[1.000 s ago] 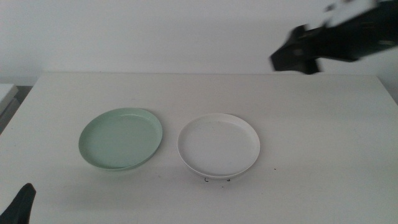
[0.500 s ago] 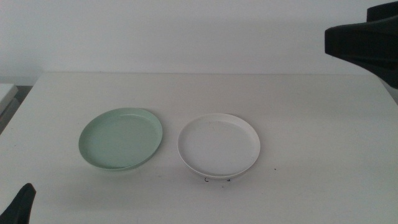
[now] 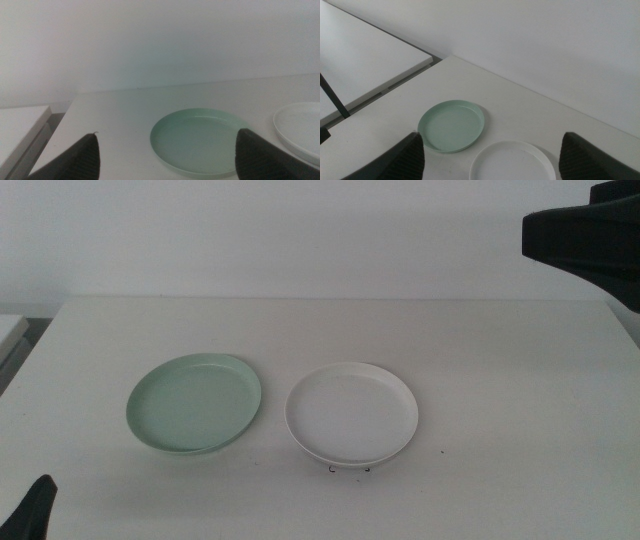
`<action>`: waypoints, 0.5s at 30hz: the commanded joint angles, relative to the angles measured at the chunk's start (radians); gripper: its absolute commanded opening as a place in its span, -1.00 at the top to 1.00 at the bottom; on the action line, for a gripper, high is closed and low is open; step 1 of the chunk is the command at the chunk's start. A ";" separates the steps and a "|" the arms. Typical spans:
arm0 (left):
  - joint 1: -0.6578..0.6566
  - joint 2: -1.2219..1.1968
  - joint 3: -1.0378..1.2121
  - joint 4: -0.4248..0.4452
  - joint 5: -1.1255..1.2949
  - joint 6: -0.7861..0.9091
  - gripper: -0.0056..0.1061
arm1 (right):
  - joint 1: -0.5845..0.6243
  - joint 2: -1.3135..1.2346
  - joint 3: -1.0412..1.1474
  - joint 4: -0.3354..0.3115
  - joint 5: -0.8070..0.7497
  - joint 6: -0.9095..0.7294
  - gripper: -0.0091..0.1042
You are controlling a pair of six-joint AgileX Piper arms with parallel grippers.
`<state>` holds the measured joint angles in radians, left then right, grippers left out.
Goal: Stack the three bowls on top of each other.
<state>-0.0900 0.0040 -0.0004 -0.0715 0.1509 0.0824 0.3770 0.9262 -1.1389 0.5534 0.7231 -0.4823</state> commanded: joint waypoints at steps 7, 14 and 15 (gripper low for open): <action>0.066 0.186 -0.187 0.004 0.108 -0.004 -0.73 | 0.000 -0.002 0.005 0.004 -0.014 -0.005 -0.80; 0.143 0.604 -0.632 0.004 0.706 -0.004 -0.73 | 0.000 -0.002 0.005 0.004 -0.014 -0.005 -0.80; 0.147 0.641 -0.660 0.002 0.757 -0.004 -0.73 | 0.000 -0.002 0.005 0.004 -0.014 -0.005 -0.80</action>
<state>0.0494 0.5817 -0.6098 -0.0654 0.7938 0.0824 0.3770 0.9262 -1.1389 0.5553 0.7231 -0.4823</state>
